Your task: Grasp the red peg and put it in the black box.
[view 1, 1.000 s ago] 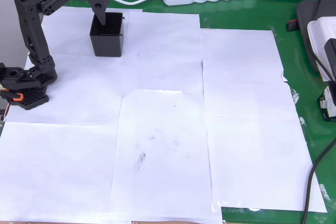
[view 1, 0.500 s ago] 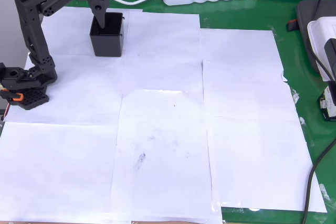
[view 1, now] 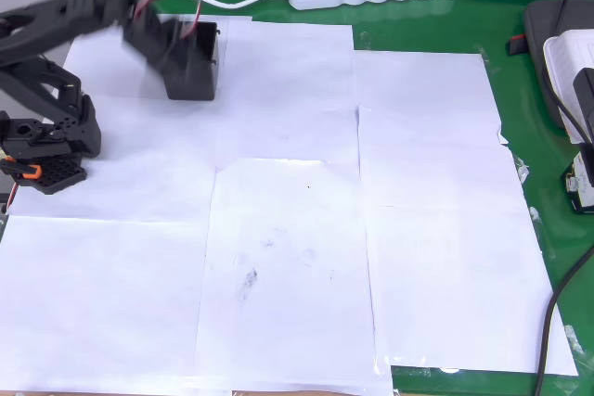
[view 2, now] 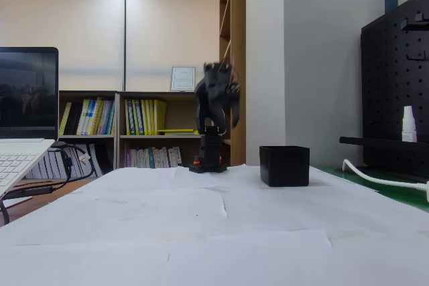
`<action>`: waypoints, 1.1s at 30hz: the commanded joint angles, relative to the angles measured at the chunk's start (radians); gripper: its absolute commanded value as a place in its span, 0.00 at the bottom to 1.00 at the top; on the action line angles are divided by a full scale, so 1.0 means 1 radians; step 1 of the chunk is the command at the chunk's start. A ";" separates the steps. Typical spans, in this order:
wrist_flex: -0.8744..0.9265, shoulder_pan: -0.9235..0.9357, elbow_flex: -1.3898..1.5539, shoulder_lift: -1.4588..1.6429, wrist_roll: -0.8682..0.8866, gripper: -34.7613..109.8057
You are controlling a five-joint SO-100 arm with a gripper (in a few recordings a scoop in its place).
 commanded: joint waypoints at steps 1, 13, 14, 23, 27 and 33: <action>0.017 -0.003 -0.178 -0.265 -0.023 0.24; 0.077 0.061 -0.485 -0.595 -0.052 0.24; 0.086 0.063 -0.520 -0.634 -0.021 0.24; 0.364 0.121 -0.535 -0.755 0.015 0.24; 0.362 0.172 -0.535 -0.756 0.017 0.24; 0.365 0.161 -0.535 -0.758 0.011 0.24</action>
